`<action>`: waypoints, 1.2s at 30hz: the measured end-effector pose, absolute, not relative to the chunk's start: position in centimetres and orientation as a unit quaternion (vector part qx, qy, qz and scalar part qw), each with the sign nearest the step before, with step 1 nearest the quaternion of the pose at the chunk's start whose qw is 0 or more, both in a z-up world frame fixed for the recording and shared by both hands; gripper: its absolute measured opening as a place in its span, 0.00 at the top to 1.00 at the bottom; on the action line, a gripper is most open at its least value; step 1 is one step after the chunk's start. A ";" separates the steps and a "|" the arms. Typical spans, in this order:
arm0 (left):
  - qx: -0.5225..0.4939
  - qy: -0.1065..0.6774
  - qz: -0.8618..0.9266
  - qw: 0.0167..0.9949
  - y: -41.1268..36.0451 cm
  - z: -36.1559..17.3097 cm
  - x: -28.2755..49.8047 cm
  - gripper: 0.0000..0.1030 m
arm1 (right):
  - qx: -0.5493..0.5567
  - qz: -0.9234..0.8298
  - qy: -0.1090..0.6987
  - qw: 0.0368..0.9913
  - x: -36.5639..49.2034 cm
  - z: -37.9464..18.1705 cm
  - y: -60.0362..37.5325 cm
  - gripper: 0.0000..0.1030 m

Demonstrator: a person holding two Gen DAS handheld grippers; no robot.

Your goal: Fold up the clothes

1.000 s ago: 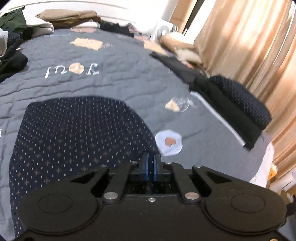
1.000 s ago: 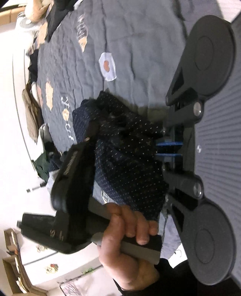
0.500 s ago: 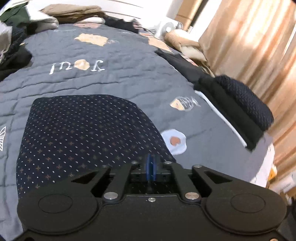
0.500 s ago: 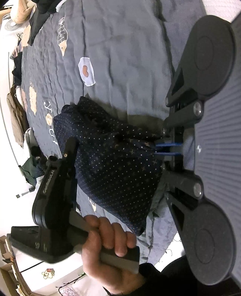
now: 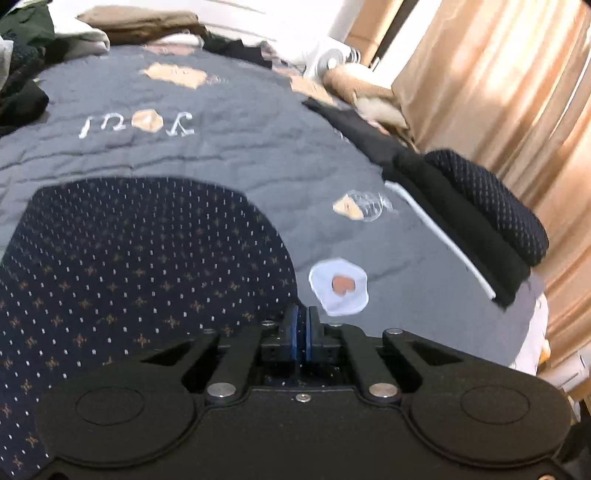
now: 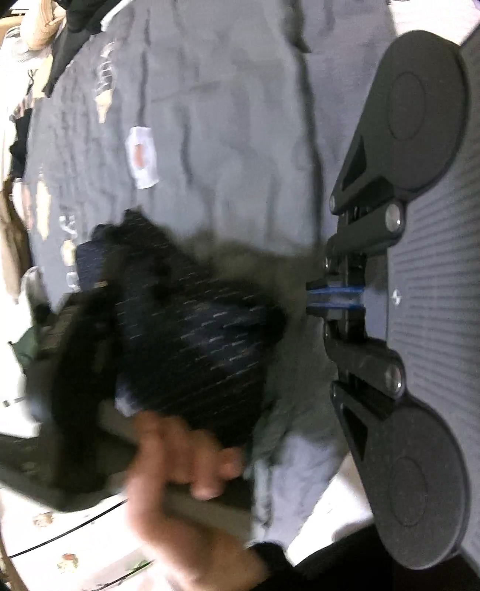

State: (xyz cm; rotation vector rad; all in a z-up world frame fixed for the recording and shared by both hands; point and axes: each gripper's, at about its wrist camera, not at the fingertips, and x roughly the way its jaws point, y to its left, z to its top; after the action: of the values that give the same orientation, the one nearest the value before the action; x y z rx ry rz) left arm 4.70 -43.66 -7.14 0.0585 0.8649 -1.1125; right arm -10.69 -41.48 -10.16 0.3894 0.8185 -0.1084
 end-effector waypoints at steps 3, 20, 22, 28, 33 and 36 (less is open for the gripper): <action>0.029 0.396 -0.516 0.759 -43.7 -6.3 4.5 0.94 | 0.203 -0.046 0.390 0.897 -11.2 -9.7 -42.1 0.95; -0.116 0.330 -0.448 0.823 -32.8 -0.7 7.7 0.28 | 0.297 -0.007 0.213 0.931 -10.6 -4.6 -43.7 0.90; -0.127 0.342 -0.447 0.817 -32.0 -0.8 8.1 0.28 | 0.286 -0.001 0.231 0.930 -9.6 -5.1 -43.0 0.88; -0.120 0.348 -0.444 0.817 -30.2 -1.0 8.2 0.20 | 0.274 -0.051 0.315 0.907 -7.6 -7.9 -43.4 0.82; -0.112 0.355 -0.434 0.820 -28.2 -1.7 8.4 0.18 | 0.267 -0.064 0.334 0.902 -7.7 -8.2 -43.9 0.82; -0.114 0.358 -0.424 0.824 -27.0 -1.7 8.8 0.18 | 0.275 -0.100 0.347 0.891 -8.4 -7.7 -44.3 0.80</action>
State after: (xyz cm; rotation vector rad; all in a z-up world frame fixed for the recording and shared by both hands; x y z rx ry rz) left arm 8.76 -27.01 -1.73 -0.2419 0.7616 -0.9016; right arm -8.37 -44.30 -7.68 0.5705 0.7204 -0.2084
